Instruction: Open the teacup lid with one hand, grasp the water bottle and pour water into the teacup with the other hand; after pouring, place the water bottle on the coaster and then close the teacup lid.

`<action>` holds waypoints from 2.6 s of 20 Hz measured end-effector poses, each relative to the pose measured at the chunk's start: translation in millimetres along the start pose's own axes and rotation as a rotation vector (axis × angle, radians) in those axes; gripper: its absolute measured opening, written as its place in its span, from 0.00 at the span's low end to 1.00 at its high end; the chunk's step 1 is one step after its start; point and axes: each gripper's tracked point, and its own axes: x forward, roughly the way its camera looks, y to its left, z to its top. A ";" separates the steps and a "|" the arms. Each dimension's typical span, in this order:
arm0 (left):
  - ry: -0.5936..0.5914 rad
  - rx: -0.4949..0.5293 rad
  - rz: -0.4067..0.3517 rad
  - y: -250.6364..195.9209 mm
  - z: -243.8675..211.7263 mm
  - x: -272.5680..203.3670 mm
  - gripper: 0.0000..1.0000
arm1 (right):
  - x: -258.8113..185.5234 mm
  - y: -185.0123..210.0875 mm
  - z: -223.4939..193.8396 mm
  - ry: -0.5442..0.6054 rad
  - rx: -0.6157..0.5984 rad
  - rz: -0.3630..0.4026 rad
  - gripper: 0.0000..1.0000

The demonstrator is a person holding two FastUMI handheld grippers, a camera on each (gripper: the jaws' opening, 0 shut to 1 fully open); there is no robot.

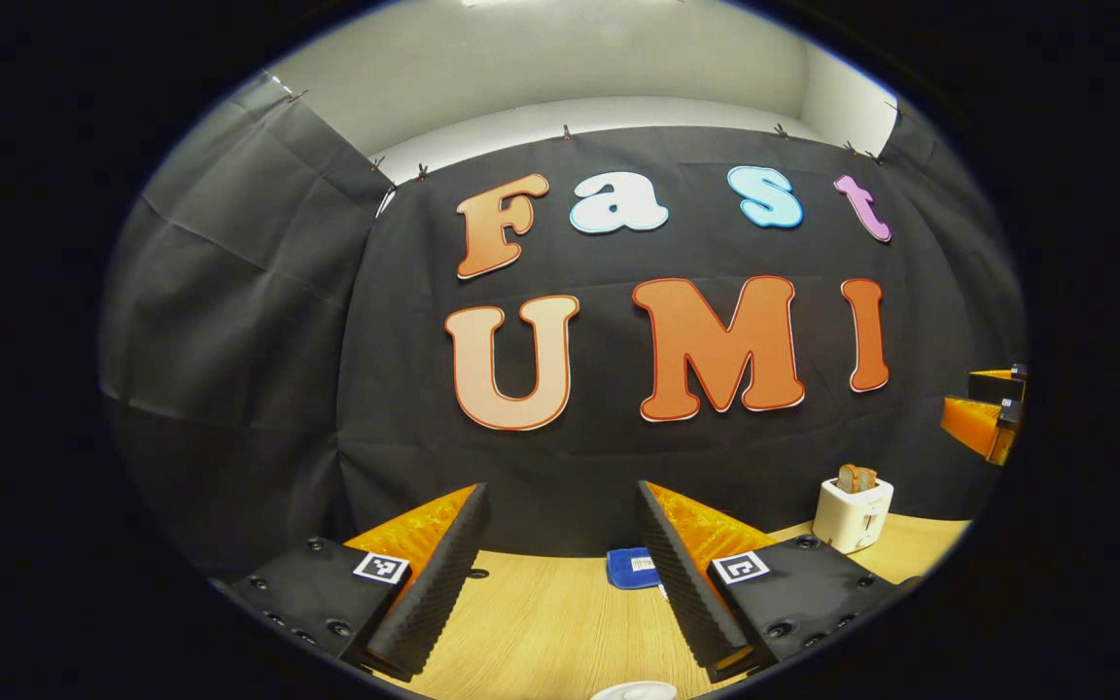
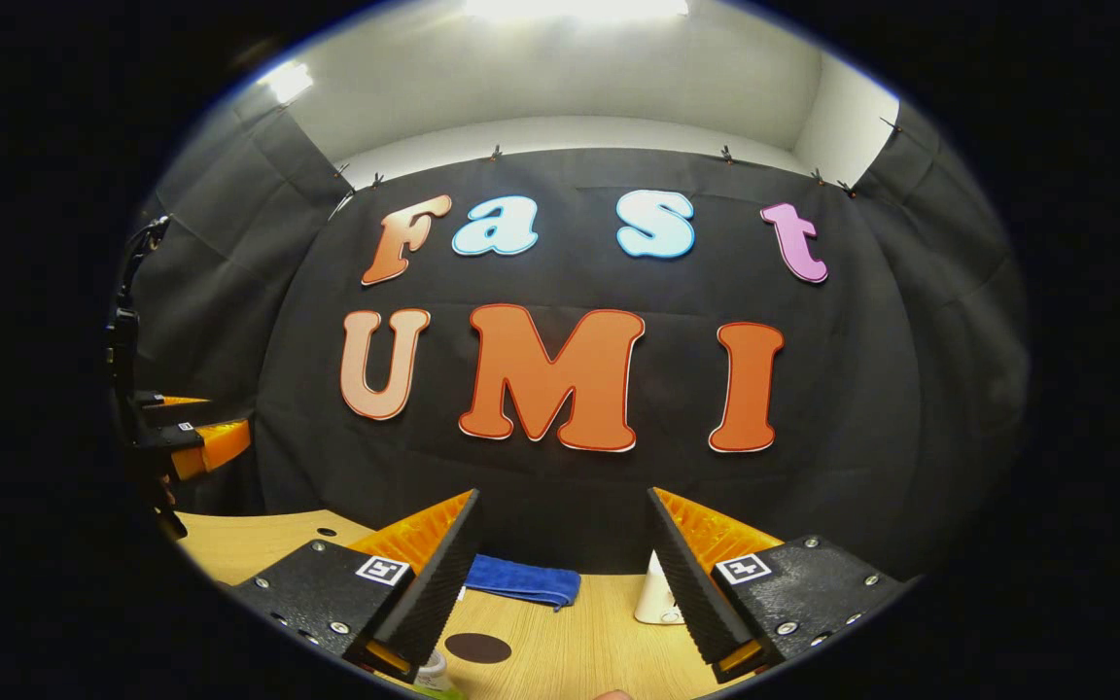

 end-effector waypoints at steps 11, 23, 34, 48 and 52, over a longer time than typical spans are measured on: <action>0.034 -0.010 -0.051 -9.8 -25.3 -8.1 0.97 | -8.9 2.9 -31.5 0.073 0.027 0.027 0.98; 0.250 -0.028 -0.132 -25.4 -123.8 -25.1 0.98 | -40.4 22.7 -95.2 0.167 0.013 0.157 0.99; 0.336 0.004 -0.260 -54.8 -186.6 -51.7 0.95 | -82.5 60.6 -167.9 0.316 0.067 0.332 0.99; 0.526 0.019 -0.333 -72.9 -268.7 -71.7 0.78 | -91.5 84.7 -192.3 0.334 0.057 0.425 0.99; 0.556 0.050 -0.328 -73.4 -279.7 -73.6 0.71 | -91.6 84.7 -196.4 0.340 0.057 0.424 0.99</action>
